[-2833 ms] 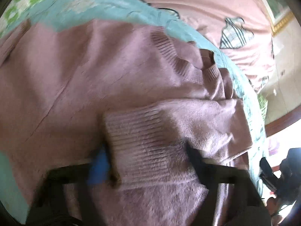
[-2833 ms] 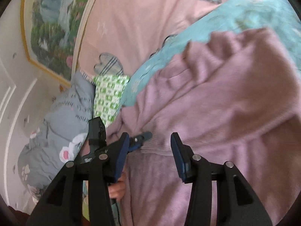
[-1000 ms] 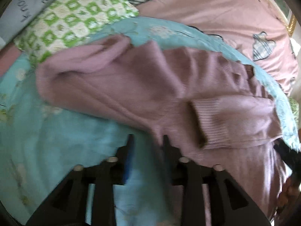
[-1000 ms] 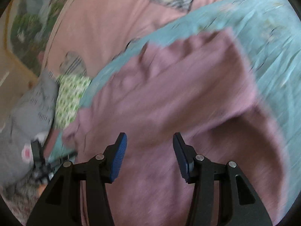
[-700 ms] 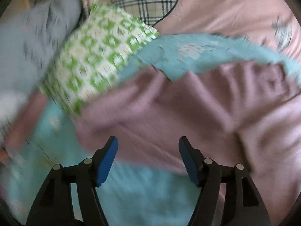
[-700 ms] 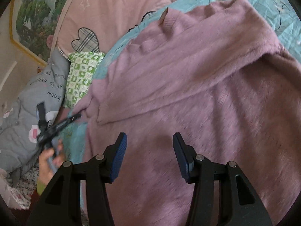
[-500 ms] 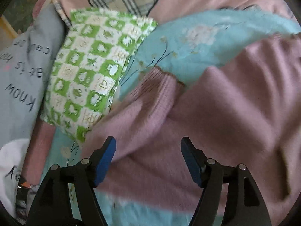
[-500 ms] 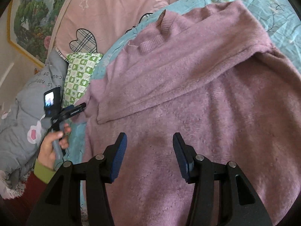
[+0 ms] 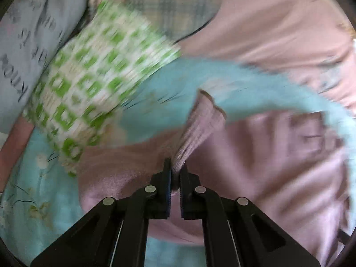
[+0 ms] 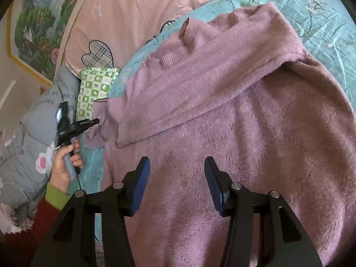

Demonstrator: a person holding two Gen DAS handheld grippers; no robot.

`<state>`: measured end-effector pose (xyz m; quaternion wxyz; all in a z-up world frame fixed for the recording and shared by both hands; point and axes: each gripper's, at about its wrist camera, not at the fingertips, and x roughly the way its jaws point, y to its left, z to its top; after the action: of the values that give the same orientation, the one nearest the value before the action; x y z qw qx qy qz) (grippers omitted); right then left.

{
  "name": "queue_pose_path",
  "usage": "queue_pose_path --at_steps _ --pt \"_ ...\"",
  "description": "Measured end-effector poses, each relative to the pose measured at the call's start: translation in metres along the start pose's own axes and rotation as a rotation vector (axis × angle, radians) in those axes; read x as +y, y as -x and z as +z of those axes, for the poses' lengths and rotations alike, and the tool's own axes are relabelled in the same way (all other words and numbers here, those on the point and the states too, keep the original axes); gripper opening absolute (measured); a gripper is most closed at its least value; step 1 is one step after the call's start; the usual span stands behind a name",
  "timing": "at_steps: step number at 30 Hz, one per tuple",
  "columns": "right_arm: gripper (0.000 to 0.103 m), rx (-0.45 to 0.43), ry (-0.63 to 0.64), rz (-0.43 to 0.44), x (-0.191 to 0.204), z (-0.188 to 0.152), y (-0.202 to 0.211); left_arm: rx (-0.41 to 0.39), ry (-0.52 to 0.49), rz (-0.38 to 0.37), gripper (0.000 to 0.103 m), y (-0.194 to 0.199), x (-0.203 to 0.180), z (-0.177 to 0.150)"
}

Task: Fold small clothes
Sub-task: 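Grasp the other ribbed sleeve cuff with the left gripper, then fold the held sleeve across the sweater body and open the left gripper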

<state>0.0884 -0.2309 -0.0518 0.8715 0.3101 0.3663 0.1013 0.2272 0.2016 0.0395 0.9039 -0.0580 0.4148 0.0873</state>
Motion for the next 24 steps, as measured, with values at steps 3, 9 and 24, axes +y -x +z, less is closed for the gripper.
queue_pose_path --at_steps 3,9,24 --pt "0.052 -0.029 -0.008 0.003 -0.003 0.002 0.01 -0.08 -0.063 -0.122 0.003 0.045 -0.056 0.001" --pt "0.052 -0.082 -0.059 -0.004 -0.017 0.0 0.037 -0.138 -0.212 -0.35 0.003 0.069 -0.187 -0.004" --pt "0.052 -0.135 -0.167 -0.098 -0.063 -0.013 0.082 0.048 -0.321 -0.429 0.023 -0.022 -0.305 -0.069"
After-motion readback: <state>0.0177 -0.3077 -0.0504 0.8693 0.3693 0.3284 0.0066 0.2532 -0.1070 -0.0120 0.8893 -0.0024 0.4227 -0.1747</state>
